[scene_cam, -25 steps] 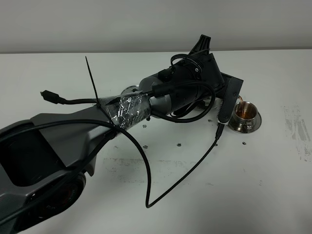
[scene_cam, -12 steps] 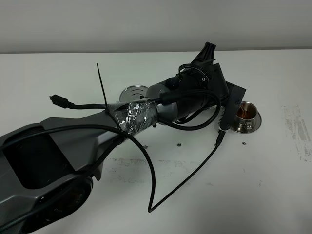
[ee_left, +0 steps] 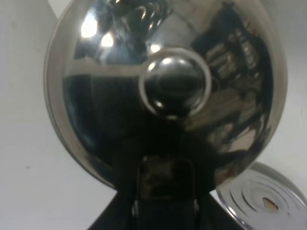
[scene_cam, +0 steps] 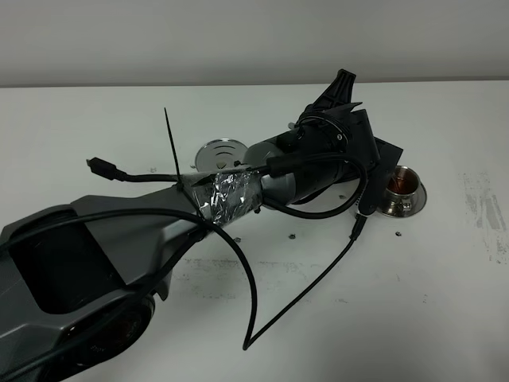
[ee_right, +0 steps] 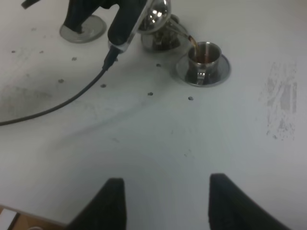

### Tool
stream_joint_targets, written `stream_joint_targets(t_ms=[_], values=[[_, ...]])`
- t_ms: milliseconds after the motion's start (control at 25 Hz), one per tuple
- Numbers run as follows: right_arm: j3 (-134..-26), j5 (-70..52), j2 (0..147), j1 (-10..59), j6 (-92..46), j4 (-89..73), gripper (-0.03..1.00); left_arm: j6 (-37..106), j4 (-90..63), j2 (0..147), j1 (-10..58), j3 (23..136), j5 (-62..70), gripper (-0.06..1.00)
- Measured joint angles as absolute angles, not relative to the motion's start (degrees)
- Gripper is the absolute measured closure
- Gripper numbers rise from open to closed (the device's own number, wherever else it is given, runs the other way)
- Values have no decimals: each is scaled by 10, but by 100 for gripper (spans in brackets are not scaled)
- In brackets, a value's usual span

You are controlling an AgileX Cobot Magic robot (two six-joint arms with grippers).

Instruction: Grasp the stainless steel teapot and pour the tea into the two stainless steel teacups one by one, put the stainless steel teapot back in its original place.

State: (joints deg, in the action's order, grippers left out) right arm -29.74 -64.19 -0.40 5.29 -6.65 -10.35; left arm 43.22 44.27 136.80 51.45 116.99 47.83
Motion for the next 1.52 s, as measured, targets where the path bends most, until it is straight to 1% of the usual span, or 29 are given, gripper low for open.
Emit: stream_joint_targets(t_ms=[1520], values=[[-297,-642,-4,53,-66,-103,58,432,508,1368,526,1170,468,70]])
